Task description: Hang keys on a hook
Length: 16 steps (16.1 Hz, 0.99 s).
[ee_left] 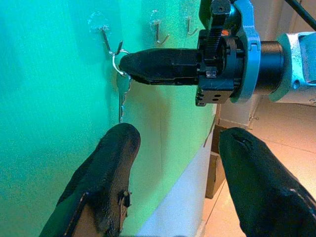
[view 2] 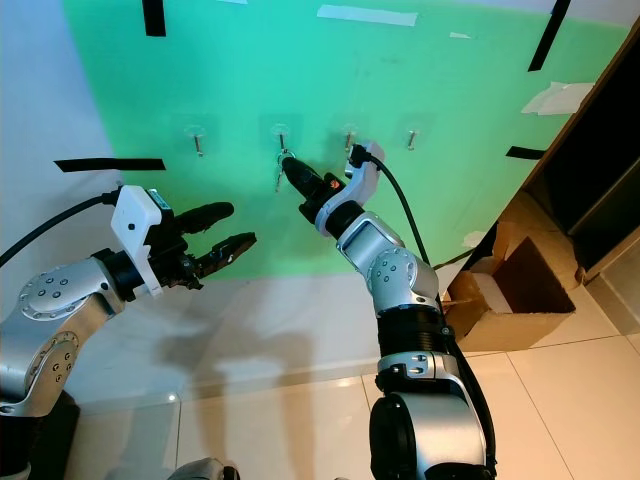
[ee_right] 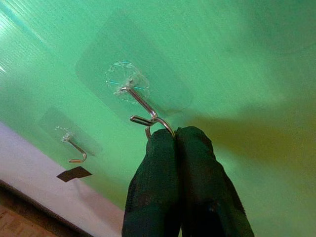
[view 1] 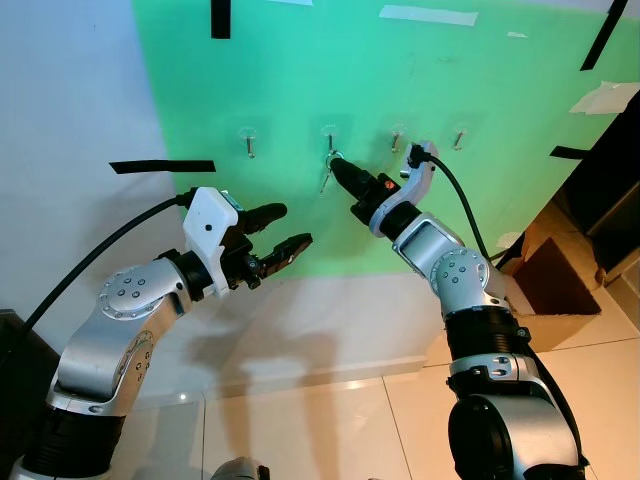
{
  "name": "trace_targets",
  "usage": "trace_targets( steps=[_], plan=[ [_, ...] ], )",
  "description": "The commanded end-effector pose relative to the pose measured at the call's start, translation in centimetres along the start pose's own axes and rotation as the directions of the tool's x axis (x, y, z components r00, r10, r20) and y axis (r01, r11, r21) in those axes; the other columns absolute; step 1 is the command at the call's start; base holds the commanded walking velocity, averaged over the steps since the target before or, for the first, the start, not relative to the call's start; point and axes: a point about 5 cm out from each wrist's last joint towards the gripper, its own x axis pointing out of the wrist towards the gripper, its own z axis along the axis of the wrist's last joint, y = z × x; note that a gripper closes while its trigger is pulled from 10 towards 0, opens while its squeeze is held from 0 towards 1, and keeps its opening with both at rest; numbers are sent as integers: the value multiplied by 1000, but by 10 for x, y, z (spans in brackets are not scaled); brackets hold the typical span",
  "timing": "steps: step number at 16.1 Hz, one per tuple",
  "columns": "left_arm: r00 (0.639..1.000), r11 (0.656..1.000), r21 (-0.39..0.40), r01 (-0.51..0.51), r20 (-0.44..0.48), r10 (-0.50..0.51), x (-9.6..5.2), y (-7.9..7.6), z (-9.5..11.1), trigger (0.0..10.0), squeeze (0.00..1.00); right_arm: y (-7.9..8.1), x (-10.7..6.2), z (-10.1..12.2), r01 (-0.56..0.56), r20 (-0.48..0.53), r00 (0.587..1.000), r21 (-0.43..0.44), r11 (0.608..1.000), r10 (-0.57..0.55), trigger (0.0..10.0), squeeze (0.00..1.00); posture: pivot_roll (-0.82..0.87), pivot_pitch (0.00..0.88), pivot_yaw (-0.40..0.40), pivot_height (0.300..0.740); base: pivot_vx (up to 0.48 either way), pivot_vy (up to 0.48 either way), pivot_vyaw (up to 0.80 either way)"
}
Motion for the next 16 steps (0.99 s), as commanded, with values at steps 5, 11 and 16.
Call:
trace_targets(
  steps=[5,11,16],
  plan=[
    [999,1000,1,1,47,-1,5,-2,11,10000,0,-9,-1,5,55,22,998,-15,998,-55,10000,1000,5,0,-90,740,0,0,0],
    [994,994,-29,-104,41,105,10,-3,-1,10000,0,-21,-30,-3,68,121,990,-15,998,-66,10000,1000,-3,0,-84,740,0,0,0],
    [929,931,-43,-362,-99,357,-10,-2,-41,10000,0,-25,-89,-29,227,181,967,-281,932,-181,10000,1000,28,0,-105,740,0,0,0]
  ],
)
